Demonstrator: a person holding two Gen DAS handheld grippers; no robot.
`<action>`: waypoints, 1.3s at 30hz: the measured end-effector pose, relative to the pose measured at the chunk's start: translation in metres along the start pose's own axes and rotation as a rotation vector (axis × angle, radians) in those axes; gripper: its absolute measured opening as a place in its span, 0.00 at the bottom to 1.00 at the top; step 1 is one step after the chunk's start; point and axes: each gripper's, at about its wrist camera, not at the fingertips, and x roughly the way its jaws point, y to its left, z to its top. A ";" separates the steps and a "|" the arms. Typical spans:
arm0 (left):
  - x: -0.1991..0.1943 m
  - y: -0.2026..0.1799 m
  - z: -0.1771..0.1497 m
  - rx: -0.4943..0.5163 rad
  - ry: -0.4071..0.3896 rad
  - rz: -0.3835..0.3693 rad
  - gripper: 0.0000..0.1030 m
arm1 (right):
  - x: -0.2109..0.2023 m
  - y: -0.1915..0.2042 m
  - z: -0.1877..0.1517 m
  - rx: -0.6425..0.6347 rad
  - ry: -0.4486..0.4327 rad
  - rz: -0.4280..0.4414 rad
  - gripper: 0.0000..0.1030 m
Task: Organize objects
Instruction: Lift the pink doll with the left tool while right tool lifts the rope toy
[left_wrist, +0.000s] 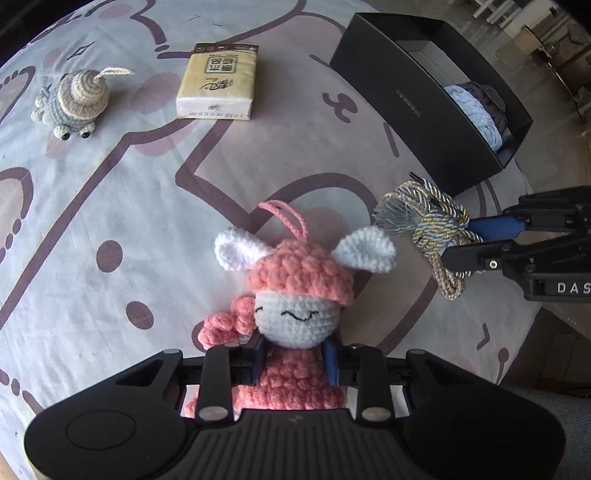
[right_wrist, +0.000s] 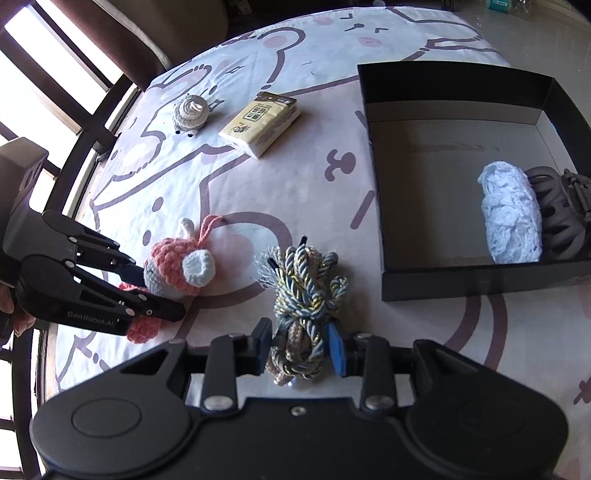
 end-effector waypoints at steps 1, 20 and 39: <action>-0.001 -0.001 -0.002 -0.009 -0.013 0.005 0.31 | 0.003 -0.001 0.000 0.007 0.005 0.005 0.34; -0.061 -0.014 -0.001 -0.244 -0.317 -0.024 0.30 | -0.025 0.009 0.018 -0.043 -0.122 0.021 0.31; -0.096 -0.071 0.048 -0.304 -0.467 -0.063 0.30 | -0.104 -0.017 0.050 -0.018 -0.290 -0.083 0.31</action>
